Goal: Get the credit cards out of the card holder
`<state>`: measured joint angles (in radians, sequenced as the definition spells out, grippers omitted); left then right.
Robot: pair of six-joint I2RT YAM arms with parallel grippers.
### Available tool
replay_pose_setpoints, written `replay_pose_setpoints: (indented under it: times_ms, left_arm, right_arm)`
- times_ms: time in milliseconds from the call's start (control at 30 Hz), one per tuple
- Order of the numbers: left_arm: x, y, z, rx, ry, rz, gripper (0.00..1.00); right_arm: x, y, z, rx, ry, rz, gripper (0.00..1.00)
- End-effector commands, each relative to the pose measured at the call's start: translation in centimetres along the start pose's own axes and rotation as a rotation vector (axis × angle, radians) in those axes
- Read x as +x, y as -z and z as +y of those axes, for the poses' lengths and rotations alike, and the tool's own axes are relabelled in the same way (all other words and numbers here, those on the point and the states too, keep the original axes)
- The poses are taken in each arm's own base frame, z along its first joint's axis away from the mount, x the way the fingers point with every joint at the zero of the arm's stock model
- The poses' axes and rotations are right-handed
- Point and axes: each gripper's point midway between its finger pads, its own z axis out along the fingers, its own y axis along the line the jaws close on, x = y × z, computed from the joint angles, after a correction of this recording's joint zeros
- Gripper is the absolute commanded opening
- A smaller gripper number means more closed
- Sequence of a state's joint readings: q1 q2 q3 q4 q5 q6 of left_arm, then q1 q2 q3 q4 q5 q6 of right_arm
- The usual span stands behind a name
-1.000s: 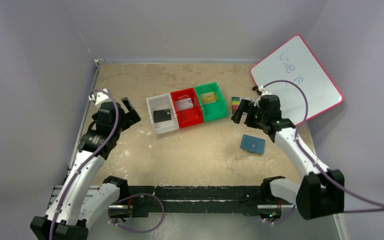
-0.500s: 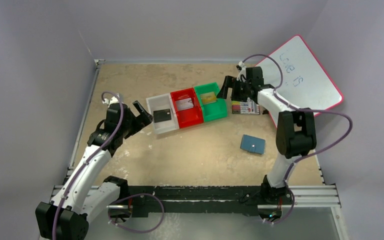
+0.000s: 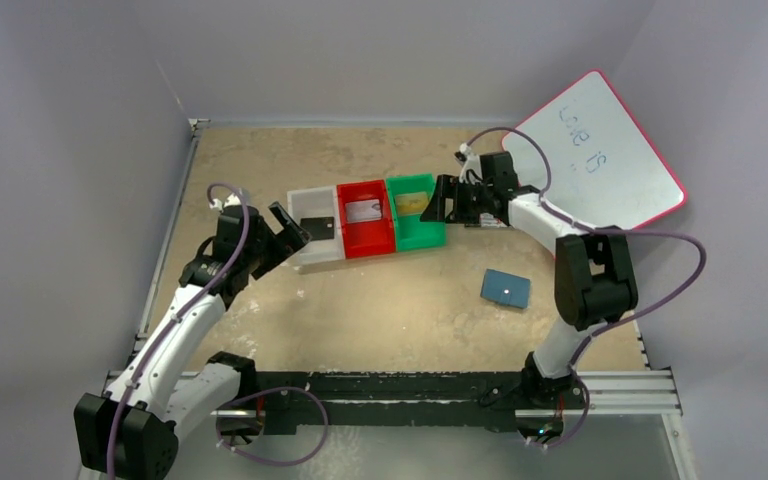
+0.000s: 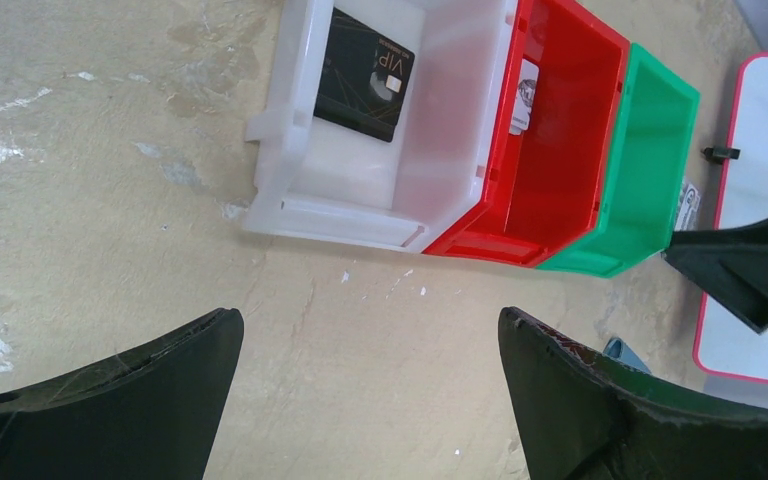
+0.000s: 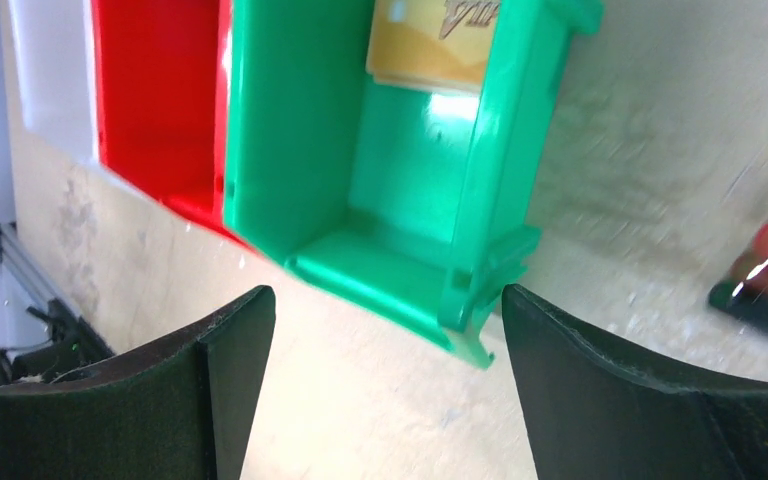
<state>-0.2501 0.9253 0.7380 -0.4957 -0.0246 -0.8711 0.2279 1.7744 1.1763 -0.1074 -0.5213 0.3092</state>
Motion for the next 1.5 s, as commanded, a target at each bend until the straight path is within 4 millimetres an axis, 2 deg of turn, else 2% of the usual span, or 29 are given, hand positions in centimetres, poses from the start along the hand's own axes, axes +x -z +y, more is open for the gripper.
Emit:
replay_pose_setpoints:
  times_ms: [0,100,200,300,367,433,533,633,733,867,1033,1200,1333,1400,1467]
  left_arm:
    - [-0.9,0.4,-1.3,0.04,-0.031,-0.018,1.0]
    - [-0.9,0.4,-1.2,0.036,-0.038,-0.018,1.0]
    - [-0.8,0.5,-1.1,0.036,-0.043,-0.016,1.0]
    - [-0.9,0.6,-0.9,0.032,-0.042,-0.026,1.0]
    - [-0.9,0.6,-0.8,0.031,-0.039,-0.032,1.0]
    - [-0.9,0.6,-0.9,0.032,-0.037,-0.031,1.0]
    - [-0.9,0.7,-1.0,0.037,-0.039,-0.032,1.0]
    - [-1.2,0.7,-0.9,0.028,-0.04,-0.046,1.0]
    - [-2.1,0.8,0.5,-0.056,-0.019,-0.09,1.0]
    - [-2.5,1.0,1.5,-0.114,-0.047,-0.106,1.0]
    - [-2.4,0.8,2.0,-0.134,-0.054,-0.103,1.0]
    - [-2.3,0.6,1.7,-0.121,-0.067,-0.093,1.0]
    - [-2.4,0.6,1.6,-0.122,-0.081,-0.09,1.0]
    - [-2.4,0.5,1.6,-0.122,-0.083,-0.092,1.0]
    - [-2.5,0.5,1.5,-0.118,-0.085,-0.094,1.0]
  right_arm:
    - [0.2,2.8,2.7,-0.063,0.03,-0.045,0.85]
    - [0.1,4.6,1.2,0.075,0.031,-0.082,0.88]
    - [-0.5,8.1,-3.2,0.406,-0.072,-0.192,0.95]
    - [1.5,11.7,-7.3,0.699,-0.263,-0.275,1.0]
    - [3.6,13.1,-9.2,0.815,-0.337,-0.292,1.0]
    - [6.0,13.6,-10.6,0.876,-0.416,-0.267,1.0]
    - [8.3,13.5,-12.4,0.915,-0.499,-0.221,1.0]
    - [9.4,13.1,-13.3,0.919,-0.524,-0.182,1.0]
    - [10.2,12.4,-13.4,0.903,-0.517,-0.136,1.0]
    - [12.3,11.5,-14.0,0.92,-0.537,-0.061,1.0]
    - [15.4,9.7,-12.6,0.908,-0.514,0.078,1.0]
    - [17.1,8.1,-9.2,0.822,-0.532,0.148,0.99]
    - [16.1,7.0,-5.5,0.736,-0.509,0.127,0.99]
    - [14.3,6.2,-3.0,0.623,-0.457,0.077,0.99]
    - [12.1,6.6,-1.1,0.55,-0.402,0.003,1.0]
